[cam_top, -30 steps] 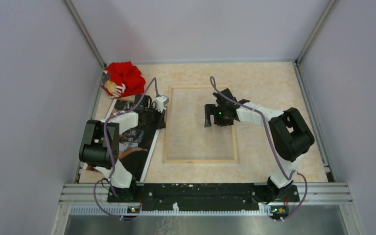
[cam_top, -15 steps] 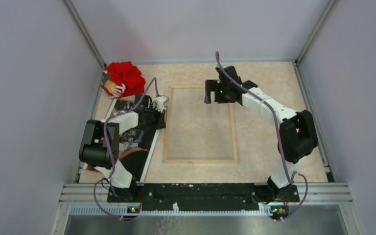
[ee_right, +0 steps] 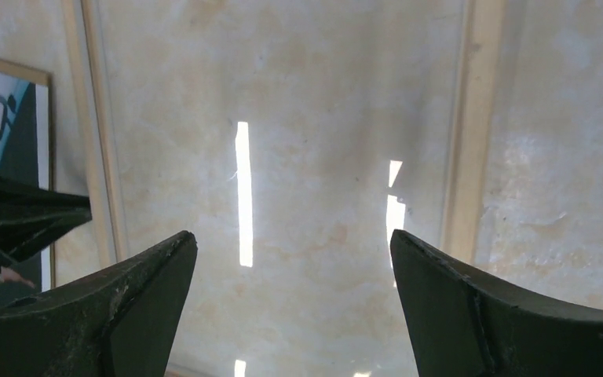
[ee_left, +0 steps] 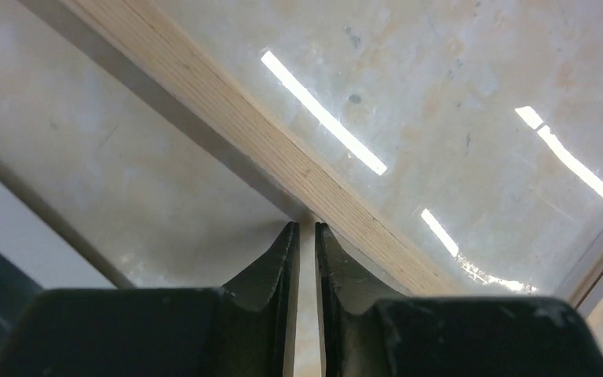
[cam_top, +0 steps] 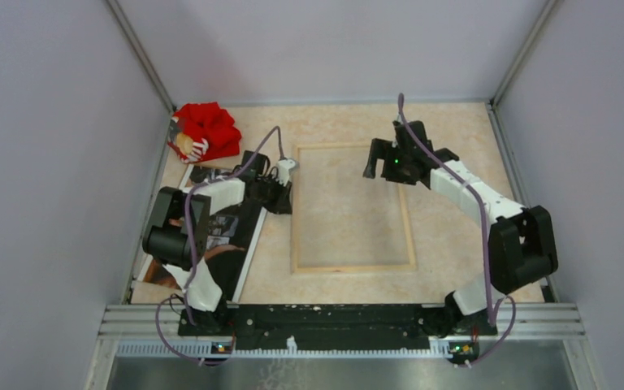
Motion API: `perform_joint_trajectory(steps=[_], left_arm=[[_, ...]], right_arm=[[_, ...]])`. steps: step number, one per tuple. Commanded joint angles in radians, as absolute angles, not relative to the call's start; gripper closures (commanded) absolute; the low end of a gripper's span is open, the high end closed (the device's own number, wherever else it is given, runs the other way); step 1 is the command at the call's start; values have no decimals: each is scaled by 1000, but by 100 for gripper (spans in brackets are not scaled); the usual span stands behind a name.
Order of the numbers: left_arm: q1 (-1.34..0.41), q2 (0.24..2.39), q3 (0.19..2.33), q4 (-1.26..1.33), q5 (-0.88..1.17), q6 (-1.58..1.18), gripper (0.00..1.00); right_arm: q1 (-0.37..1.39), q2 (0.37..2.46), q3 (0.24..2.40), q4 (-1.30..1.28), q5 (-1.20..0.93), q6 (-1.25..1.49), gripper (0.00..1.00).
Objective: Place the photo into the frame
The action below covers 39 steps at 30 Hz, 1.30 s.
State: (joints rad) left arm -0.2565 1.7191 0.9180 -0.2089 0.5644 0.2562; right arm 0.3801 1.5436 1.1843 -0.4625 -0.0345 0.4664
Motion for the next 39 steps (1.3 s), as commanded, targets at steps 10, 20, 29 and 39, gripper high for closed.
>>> perform_joint_trajectory(steps=[10,20,29,39], left_arm=[[77,1414,1076,-643,363,423,30],[221,1118,720,-290,-316,677,23],[449,1271,634,-62,-337,787,25],[525,1470,583,34,-306,750,30]], right_arm=[[732,1600,1242,-217,-180,721,8],[972,2022,1540,-132,-216,837,11],[1032,2216,1728,-236,-190,840,11],[1034,2259,1691,-293,-128,855,9]])
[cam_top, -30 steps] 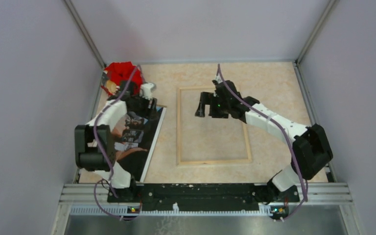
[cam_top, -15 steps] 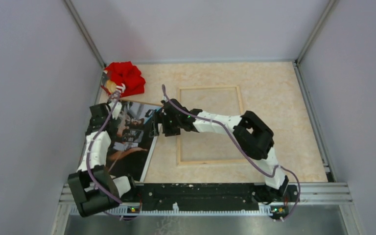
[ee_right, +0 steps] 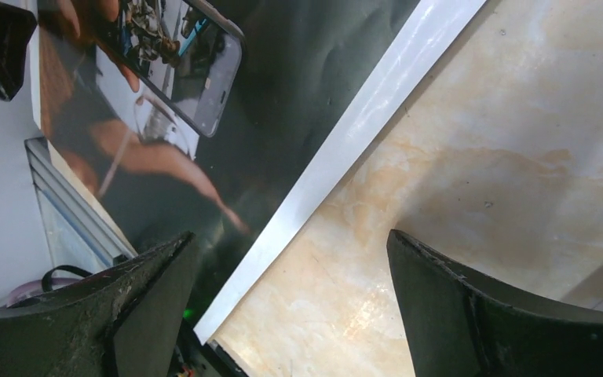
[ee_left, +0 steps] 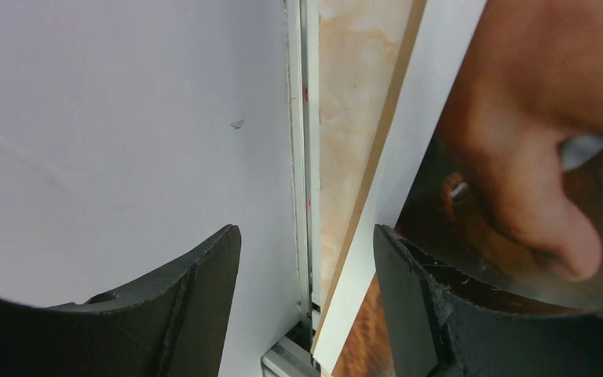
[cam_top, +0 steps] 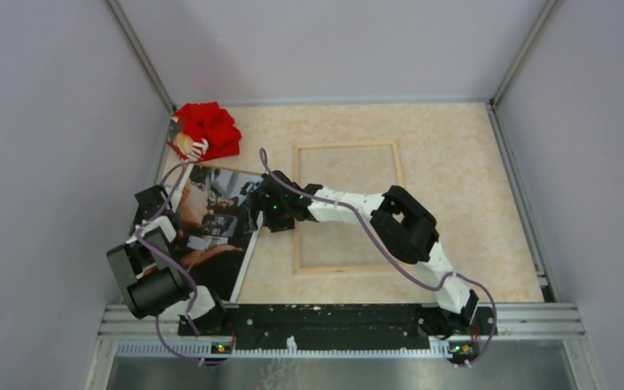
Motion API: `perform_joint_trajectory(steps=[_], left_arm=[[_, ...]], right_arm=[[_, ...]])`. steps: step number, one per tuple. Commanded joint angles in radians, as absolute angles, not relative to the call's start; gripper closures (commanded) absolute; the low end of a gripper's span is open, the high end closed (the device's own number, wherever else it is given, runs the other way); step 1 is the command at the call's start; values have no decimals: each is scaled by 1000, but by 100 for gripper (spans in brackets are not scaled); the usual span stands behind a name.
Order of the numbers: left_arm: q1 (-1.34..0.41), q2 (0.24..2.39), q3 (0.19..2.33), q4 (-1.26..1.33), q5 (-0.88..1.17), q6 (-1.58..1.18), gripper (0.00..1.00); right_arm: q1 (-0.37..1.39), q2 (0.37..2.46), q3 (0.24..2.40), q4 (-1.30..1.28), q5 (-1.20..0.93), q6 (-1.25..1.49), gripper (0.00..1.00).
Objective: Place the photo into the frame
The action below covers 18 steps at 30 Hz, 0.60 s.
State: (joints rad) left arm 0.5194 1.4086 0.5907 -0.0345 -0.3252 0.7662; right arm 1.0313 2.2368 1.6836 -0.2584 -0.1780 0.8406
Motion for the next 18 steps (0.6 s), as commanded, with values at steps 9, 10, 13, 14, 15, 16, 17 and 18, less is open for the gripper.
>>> perform_joint_trajectory(steps=[9,10,13,14,15,16,17,18], left_arm=[[481,1514,621,-204,-84,687,37],[471,1504,626,-247,-53,683,37],[447,1483,647,-325,22,674,37],[442,1482,654,-351,46,674,37],[440,1483,661,-371,65,676,38],[439,1489,666,-389,78,676,38],[439,1494,667,-399,86,678,38],[439,1498,664,-404,92,679,38]], right_arm=[[1023,2266,1602,-216,-116,949,7],[1022,2268,1599,-211,-113,958,7],[1022,2270,1603,-207,-104,975,7],[1020,2272,1602,-205,-102,982,7],[1020,2272,1599,-202,-105,992,7],[1017,2272,1595,-197,-109,1001,7],[1015,2271,1589,-191,-110,1013,7],[1013,2268,1582,-187,-110,1024,7]])
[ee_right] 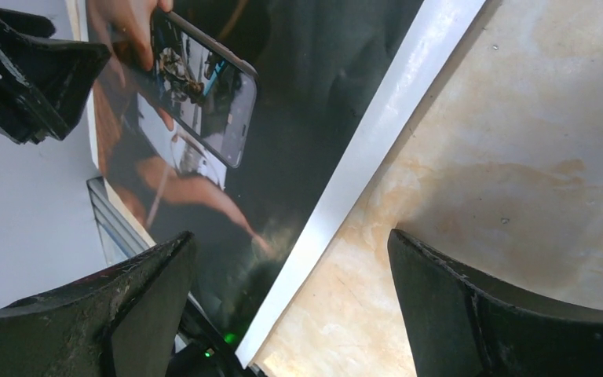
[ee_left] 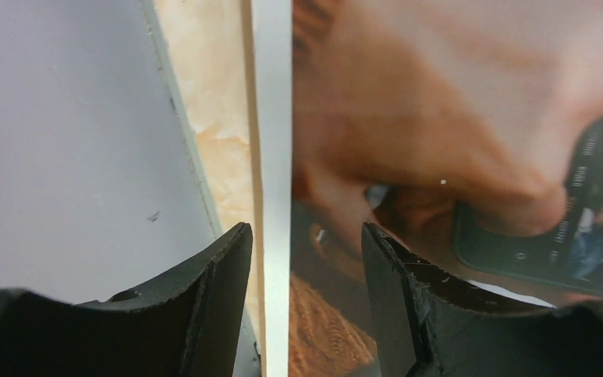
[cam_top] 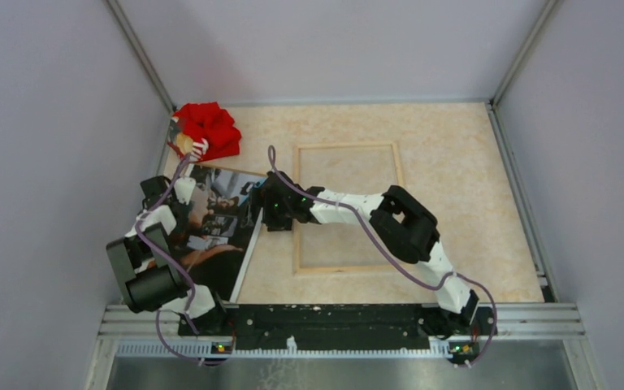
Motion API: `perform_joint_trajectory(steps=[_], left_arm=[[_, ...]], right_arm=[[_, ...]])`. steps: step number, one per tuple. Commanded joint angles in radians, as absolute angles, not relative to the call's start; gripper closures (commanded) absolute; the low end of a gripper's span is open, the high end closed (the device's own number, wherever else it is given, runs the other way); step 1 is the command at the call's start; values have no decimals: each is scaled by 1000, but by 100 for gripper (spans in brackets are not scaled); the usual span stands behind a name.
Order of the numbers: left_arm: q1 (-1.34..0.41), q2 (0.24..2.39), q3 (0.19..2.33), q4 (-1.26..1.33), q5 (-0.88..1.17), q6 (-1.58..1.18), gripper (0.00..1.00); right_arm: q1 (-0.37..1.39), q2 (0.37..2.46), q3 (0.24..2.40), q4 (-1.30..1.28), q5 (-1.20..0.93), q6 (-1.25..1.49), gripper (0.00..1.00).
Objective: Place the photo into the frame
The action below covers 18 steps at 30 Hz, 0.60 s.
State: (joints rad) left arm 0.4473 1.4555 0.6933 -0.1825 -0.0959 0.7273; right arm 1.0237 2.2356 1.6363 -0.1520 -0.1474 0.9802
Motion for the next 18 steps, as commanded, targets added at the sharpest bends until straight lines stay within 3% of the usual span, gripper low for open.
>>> perform_joint_trajectory(steps=[1,9,13,18], left_arm=[[440,1498,666,-410,99,680,38],[444,1355,898,-546,131,630,36],[451,1361,866,-288,-169,656,35],[466,1429,753,-37,-311,714,36]], right_arm=[[1010,2264,1568,-181,-107,1035,7],[1004,2237,1493,-106,-84,1089,7],[1002,2241,1481,-88,-101,1098,8],[996,2225,1449,-52,-113,1100,8]])
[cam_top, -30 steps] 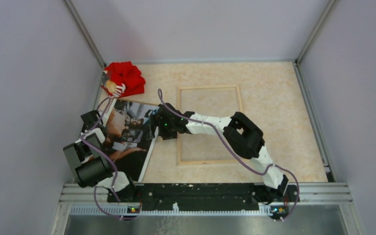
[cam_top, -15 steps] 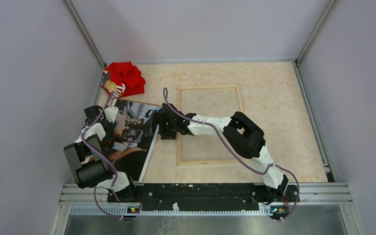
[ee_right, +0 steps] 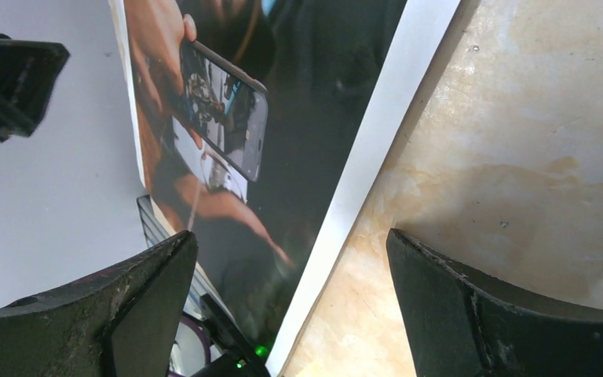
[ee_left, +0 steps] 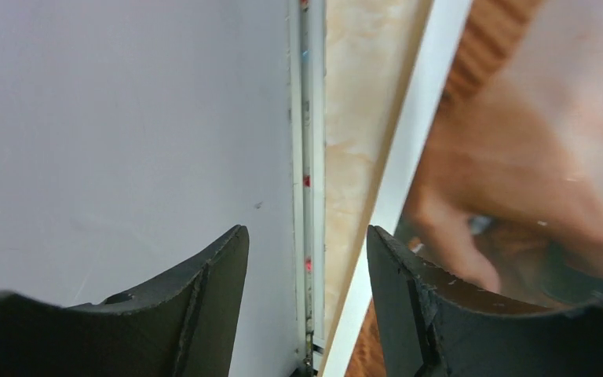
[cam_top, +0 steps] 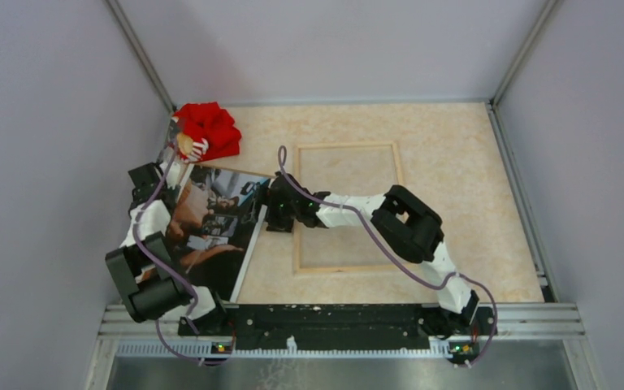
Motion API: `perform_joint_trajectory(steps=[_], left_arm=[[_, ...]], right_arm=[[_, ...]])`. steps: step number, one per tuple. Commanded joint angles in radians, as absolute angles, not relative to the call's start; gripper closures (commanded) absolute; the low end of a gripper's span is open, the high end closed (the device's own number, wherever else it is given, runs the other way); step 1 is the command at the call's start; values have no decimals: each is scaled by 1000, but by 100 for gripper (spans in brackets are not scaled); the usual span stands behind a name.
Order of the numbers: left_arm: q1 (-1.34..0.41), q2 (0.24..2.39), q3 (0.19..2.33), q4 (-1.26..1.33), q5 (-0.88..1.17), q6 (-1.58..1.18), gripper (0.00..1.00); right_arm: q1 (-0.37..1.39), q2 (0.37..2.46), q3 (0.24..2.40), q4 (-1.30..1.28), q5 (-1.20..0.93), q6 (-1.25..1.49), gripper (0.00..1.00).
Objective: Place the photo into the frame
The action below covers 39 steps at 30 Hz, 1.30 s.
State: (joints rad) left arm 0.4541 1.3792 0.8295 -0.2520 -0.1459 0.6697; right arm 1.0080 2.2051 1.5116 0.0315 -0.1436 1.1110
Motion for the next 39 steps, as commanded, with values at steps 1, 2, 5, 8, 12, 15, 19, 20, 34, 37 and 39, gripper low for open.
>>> perform_joint_trajectory(steps=[1,2,5,8,12,15,19,20,34,37,39], left_arm=[[466,1450,736,3,-332,724,36],[467,1470,722,43,-350,732,37],[480,1529,701,142,-384,751,37],[489,1580,722,163,-384,728,37],[489,1616,743,147,-370,699,37],[490,1620,742,97,-323,689,37],[490,1614,731,20,-264,675,36],[490,1608,724,16,-257,670,36],[479,1555,647,-66,-191,663,36],[479,1556,632,-79,-184,672,36],[479,1545,623,-103,-165,674,37]], right_arm=[[996,2224,1445,-47,-114,1102,8],[996,2221,1439,-42,-116,1103,8],[995,2212,1419,-26,-120,1104,8],[990,2202,1401,-15,-121,1104,8],[985,2195,1395,-12,-124,1101,8],[983,2198,1395,-7,-131,1105,9],[979,2208,1404,-6,-144,1106,9],[979,2211,1406,-6,-146,1107,9],[972,2243,1408,62,-200,1154,9],[967,2249,1399,95,-214,1176,10],[959,2251,1390,124,-228,1192,10]])
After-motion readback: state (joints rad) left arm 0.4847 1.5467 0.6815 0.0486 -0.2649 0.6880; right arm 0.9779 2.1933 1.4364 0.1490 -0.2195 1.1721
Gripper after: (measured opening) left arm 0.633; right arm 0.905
